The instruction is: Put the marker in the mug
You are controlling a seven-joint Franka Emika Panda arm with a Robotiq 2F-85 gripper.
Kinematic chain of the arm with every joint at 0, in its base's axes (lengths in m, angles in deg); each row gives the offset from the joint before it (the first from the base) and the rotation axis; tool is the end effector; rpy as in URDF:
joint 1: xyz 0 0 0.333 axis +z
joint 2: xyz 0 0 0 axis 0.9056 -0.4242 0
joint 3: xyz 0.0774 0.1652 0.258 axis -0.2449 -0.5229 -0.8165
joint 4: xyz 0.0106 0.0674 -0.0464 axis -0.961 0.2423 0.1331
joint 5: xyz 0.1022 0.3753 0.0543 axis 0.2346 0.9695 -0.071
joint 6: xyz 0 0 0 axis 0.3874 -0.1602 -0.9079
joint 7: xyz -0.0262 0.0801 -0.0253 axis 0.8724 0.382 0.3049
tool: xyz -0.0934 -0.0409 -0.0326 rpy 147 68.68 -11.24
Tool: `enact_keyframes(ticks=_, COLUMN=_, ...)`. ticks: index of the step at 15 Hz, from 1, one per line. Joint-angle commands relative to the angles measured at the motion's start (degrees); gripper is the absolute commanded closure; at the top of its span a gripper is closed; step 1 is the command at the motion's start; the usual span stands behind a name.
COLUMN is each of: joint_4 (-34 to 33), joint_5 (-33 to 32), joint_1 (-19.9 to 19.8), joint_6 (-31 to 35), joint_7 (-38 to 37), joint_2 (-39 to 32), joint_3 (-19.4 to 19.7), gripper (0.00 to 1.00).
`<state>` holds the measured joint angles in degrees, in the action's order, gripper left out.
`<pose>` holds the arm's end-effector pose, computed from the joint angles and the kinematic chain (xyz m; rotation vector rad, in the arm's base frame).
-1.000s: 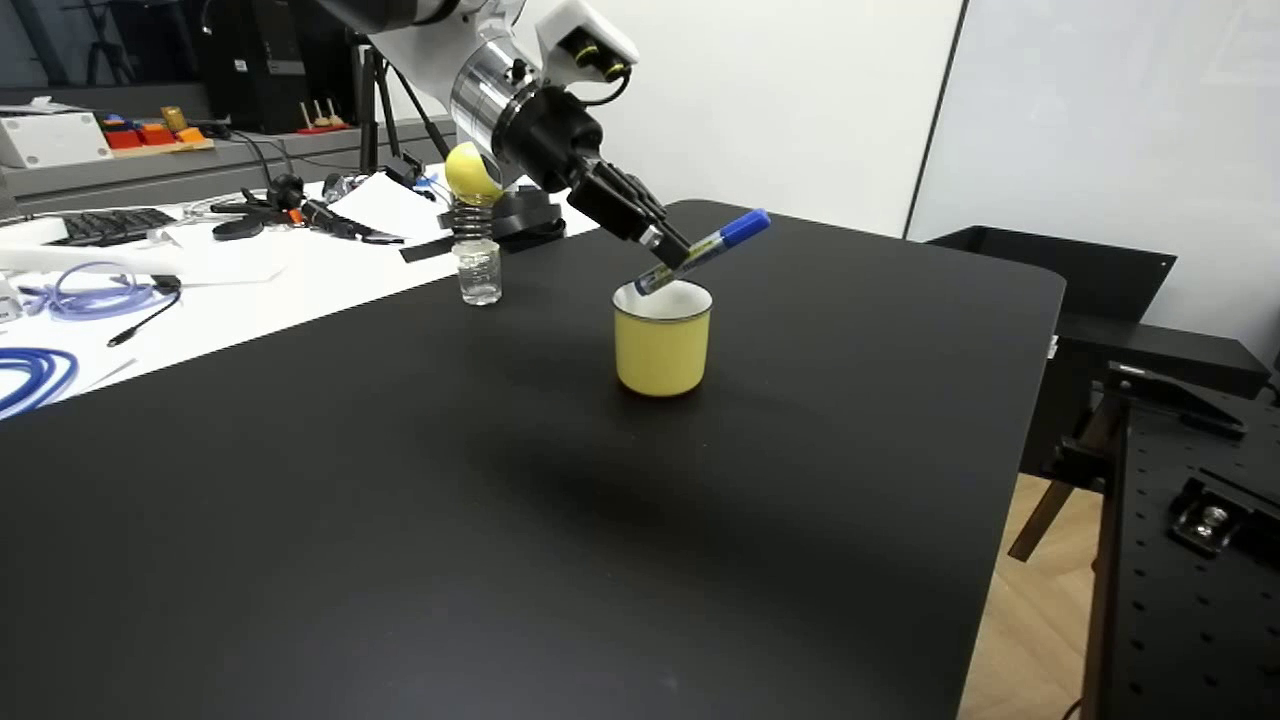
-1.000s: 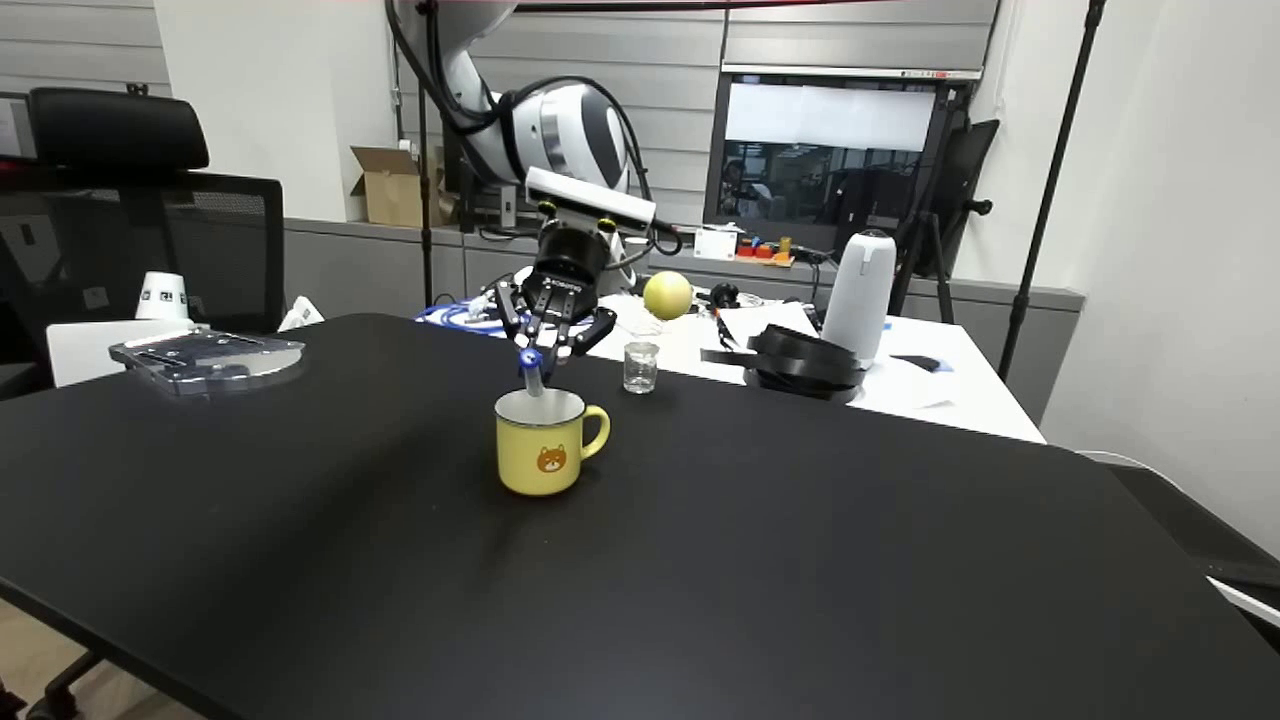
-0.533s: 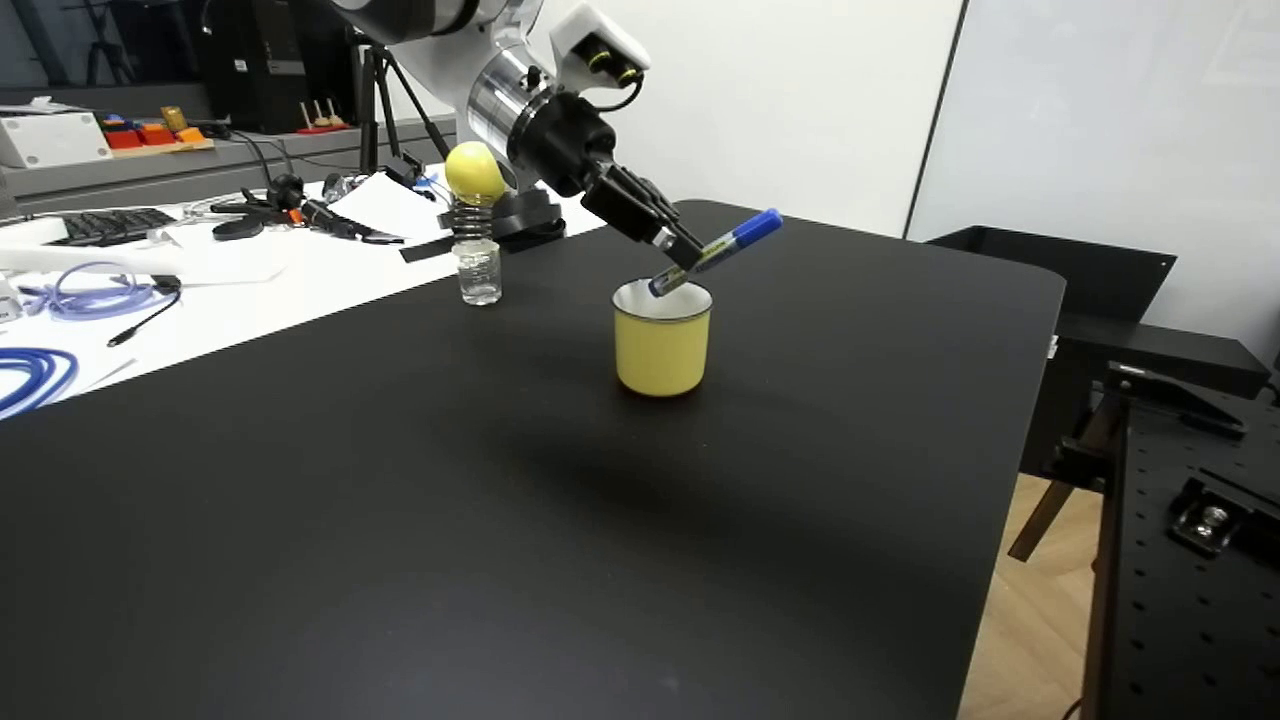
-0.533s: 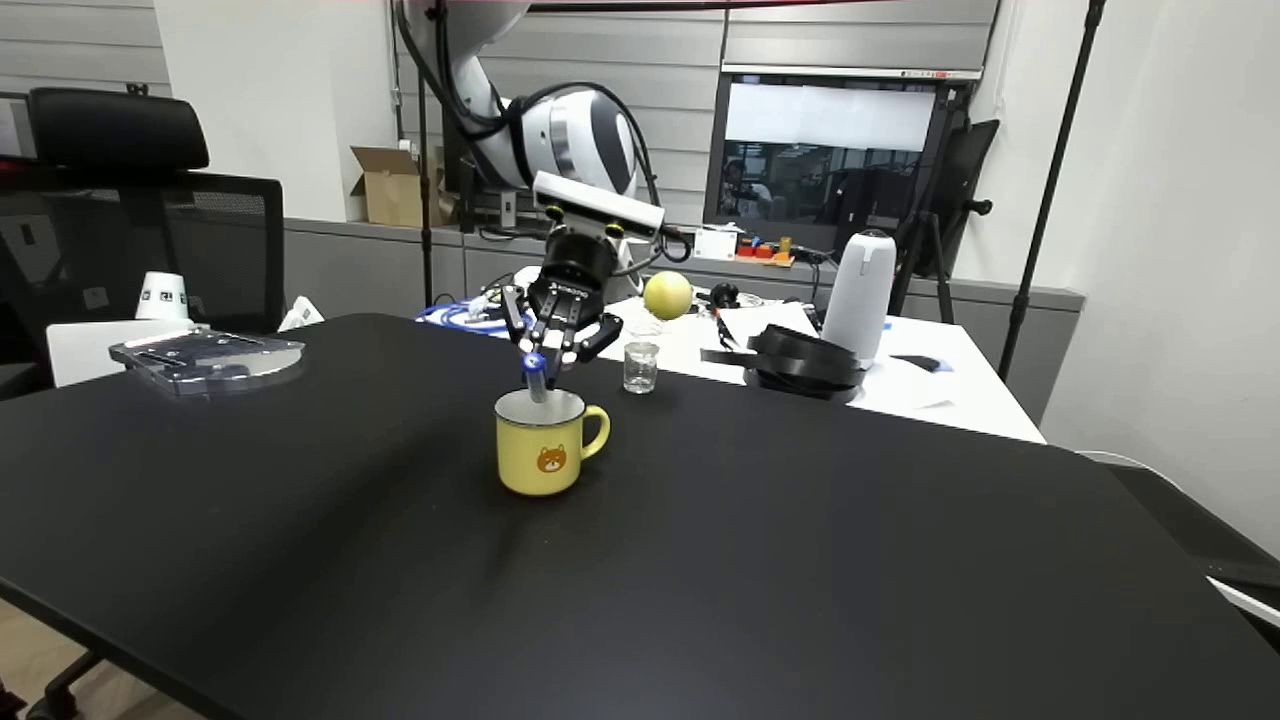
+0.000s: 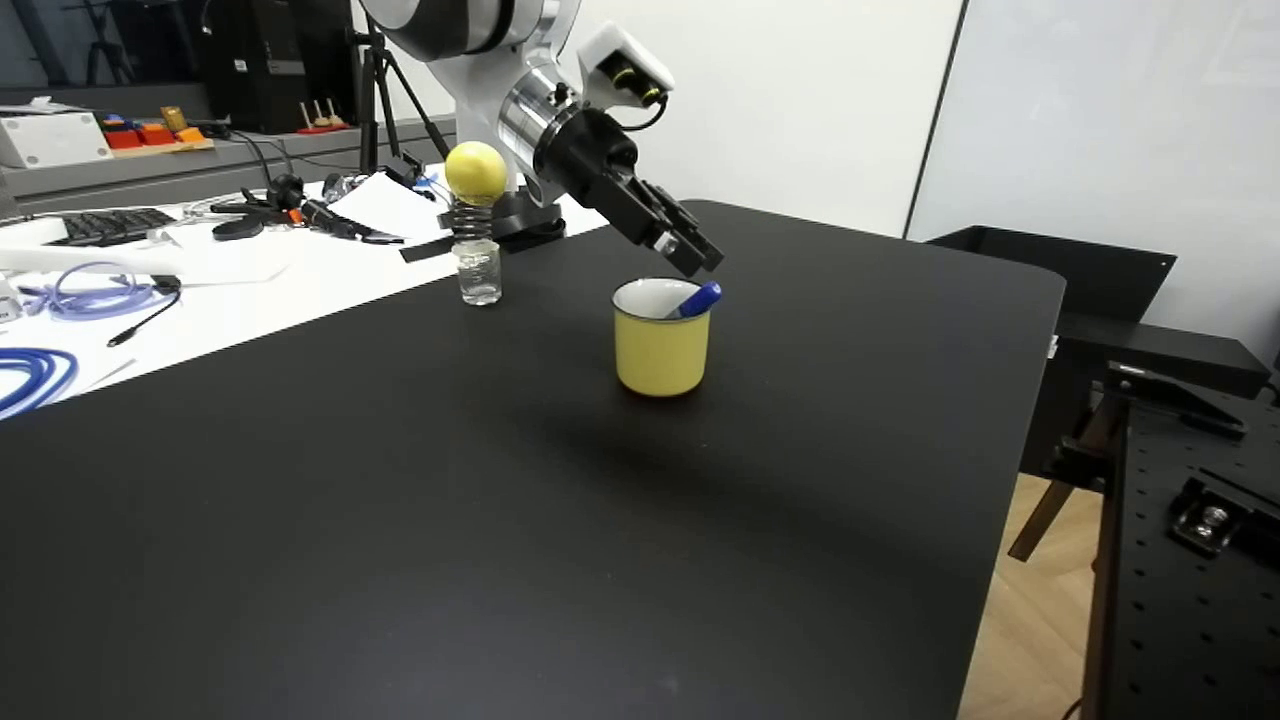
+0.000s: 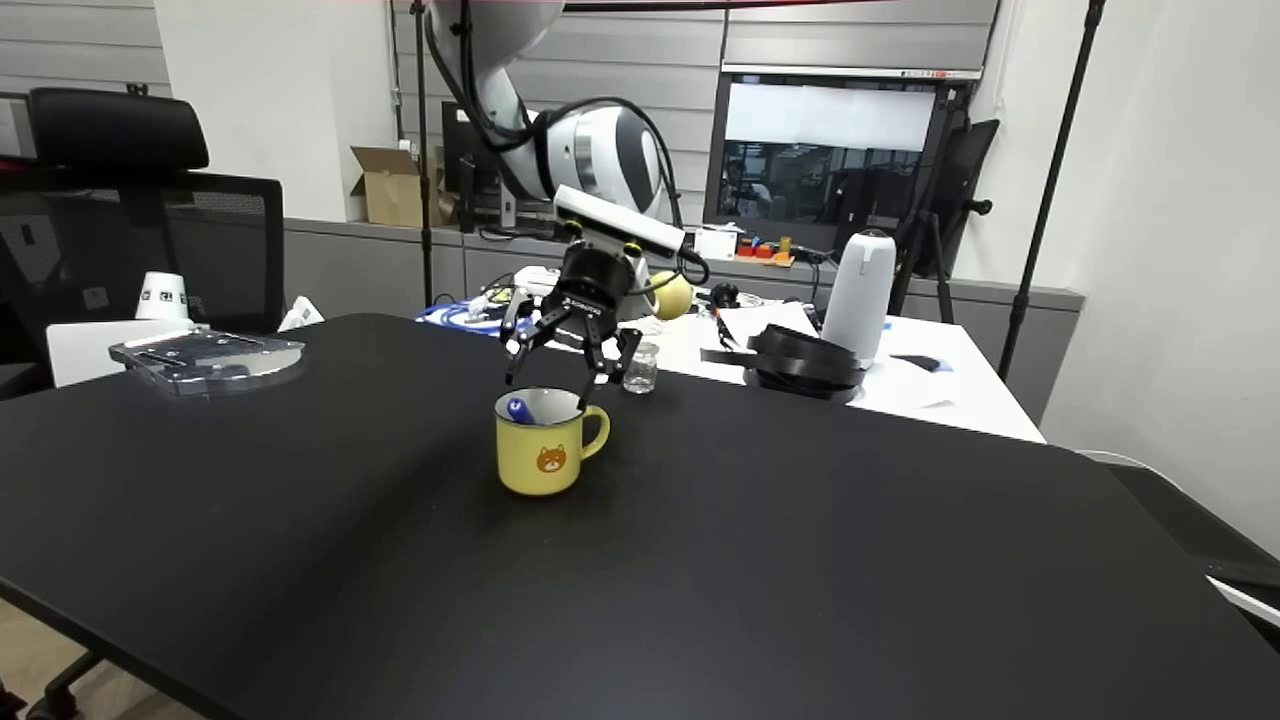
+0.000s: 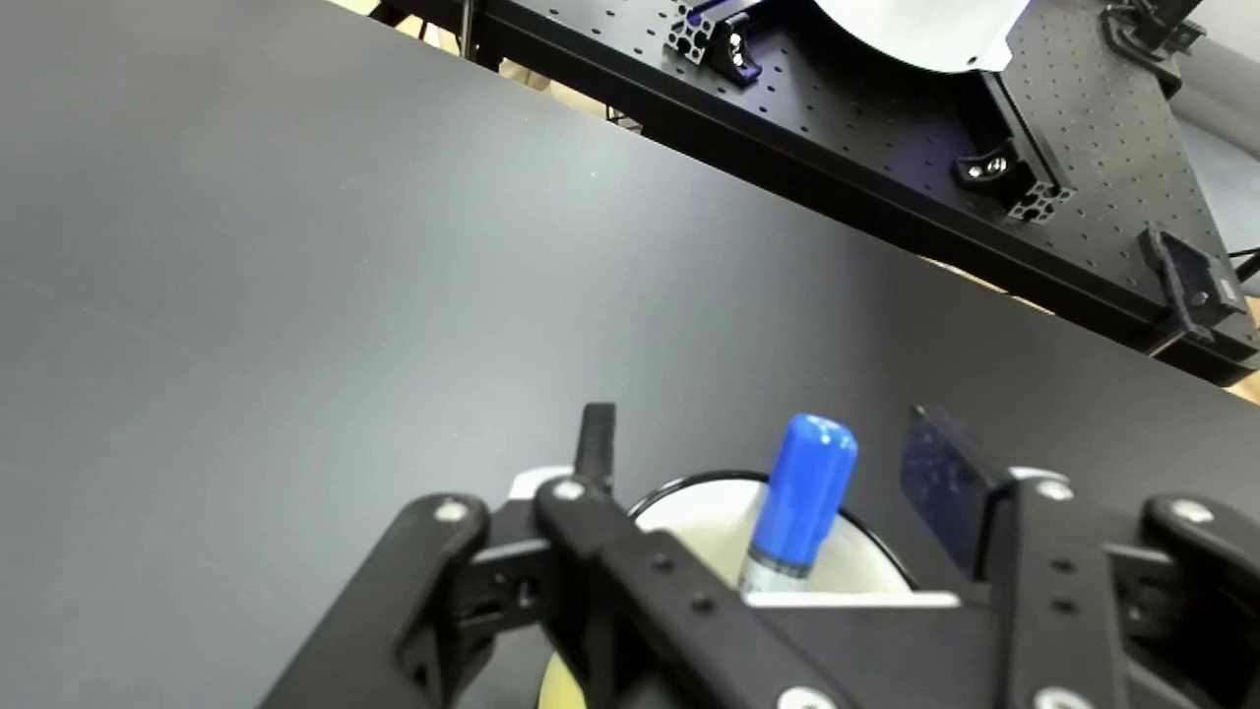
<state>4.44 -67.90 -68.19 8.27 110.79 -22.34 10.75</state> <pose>0.6397 -0.0387 0.1707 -2.6061 -0.6081 1.4564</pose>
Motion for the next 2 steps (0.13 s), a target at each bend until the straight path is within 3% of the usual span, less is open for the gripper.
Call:
enact_keyframes(ticks=1, joint_4=-0.84, joint_5=-1.73, joint_1=0.75, joint_6=-0.51, joint_7=0.17, joint_2=0.56, joint_3=-0.35, gripper=0.0)
enact_keyframes(ticks=2, joint_4=-0.42, joint_5=-2.44, joint_1=1.35, joint_6=-0.54, joint_7=-0.21, joint_2=1.01, joint_3=-0.2, gripper=0.0)
